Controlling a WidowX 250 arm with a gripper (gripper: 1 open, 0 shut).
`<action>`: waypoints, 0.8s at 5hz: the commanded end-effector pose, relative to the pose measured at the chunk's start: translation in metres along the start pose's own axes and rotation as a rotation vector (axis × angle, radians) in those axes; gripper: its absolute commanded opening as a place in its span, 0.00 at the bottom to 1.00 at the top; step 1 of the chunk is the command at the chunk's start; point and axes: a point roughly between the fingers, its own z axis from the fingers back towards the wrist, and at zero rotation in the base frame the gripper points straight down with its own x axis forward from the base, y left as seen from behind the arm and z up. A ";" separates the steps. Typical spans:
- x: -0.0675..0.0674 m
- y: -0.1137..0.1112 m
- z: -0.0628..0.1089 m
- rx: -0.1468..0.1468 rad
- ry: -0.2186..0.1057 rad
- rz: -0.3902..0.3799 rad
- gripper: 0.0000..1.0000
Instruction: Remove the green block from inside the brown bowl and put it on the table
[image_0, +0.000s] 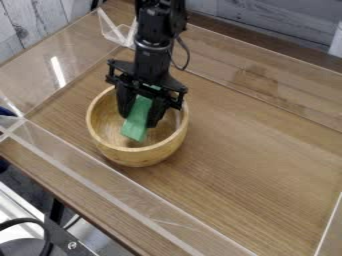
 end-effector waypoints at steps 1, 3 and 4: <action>0.012 0.000 0.035 0.018 -0.053 -0.024 0.00; 0.020 -0.047 0.078 -0.017 -0.068 -0.107 0.00; 0.016 -0.083 0.072 -0.061 -0.073 -0.148 0.00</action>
